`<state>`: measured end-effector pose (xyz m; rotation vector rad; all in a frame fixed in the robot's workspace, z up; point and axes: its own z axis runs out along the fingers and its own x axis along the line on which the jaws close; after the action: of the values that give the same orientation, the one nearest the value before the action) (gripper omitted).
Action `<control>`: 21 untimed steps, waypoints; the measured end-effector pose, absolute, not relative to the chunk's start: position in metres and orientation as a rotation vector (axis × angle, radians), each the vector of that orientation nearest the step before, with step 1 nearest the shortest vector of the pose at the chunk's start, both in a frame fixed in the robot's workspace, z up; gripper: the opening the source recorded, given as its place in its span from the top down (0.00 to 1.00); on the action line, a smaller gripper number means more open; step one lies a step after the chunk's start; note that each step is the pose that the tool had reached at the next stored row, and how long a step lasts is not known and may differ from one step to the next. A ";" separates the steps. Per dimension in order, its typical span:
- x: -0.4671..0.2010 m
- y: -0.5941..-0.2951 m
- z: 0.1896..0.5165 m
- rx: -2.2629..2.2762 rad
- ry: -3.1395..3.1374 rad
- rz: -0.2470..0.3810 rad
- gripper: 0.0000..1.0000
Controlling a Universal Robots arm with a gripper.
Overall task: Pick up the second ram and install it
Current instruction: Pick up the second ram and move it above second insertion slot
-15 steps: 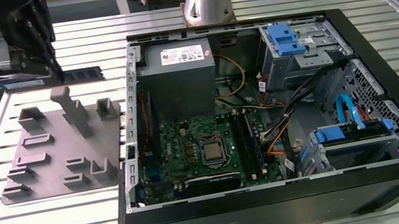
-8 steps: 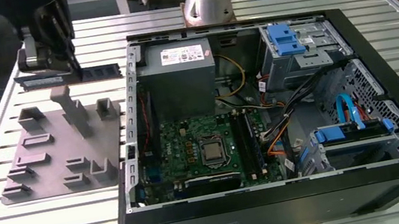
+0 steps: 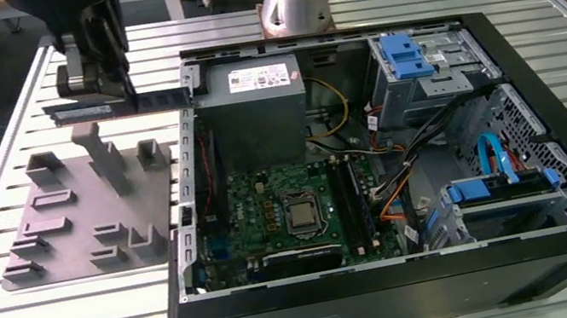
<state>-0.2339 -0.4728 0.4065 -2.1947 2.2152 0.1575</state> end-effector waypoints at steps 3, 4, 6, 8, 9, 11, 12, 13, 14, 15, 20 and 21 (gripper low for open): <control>-0.227 -0.473 0.407 -2.195 2.216 0.158 0.86; -0.224 -0.473 0.406 -2.195 2.216 0.159 0.86; -0.219 -0.473 0.407 -2.196 2.216 0.159 0.86; -0.215 -0.473 0.406 -2.196 2.216 0.160 0.86; -0.214 -0.473 0.406 -2.196 2.217 0.161 0.86; -0.210 -0.473 0.406 -2.196 2.217 0.162 0.86; -0.208 -0.473 0.406 -2.197 2.218 0.163 0.86; -0.205 -0.473 0.406 -2.197 2.218 0.165 0.86; -0.204 -0.473 0.406 -2.198 2.219 0.166 0.86; -0.203 -0.473 0.406 -2.198 2.219 0.166 0.86; -0.200 -0.473 0.406 -2.199 2.221 0.168 0.86; -0.199 -0.473 0.406 -2.199 2.221 0.168 0.86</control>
<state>-0.1993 -0.4728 0.4060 -2.1994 2.2209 0.1676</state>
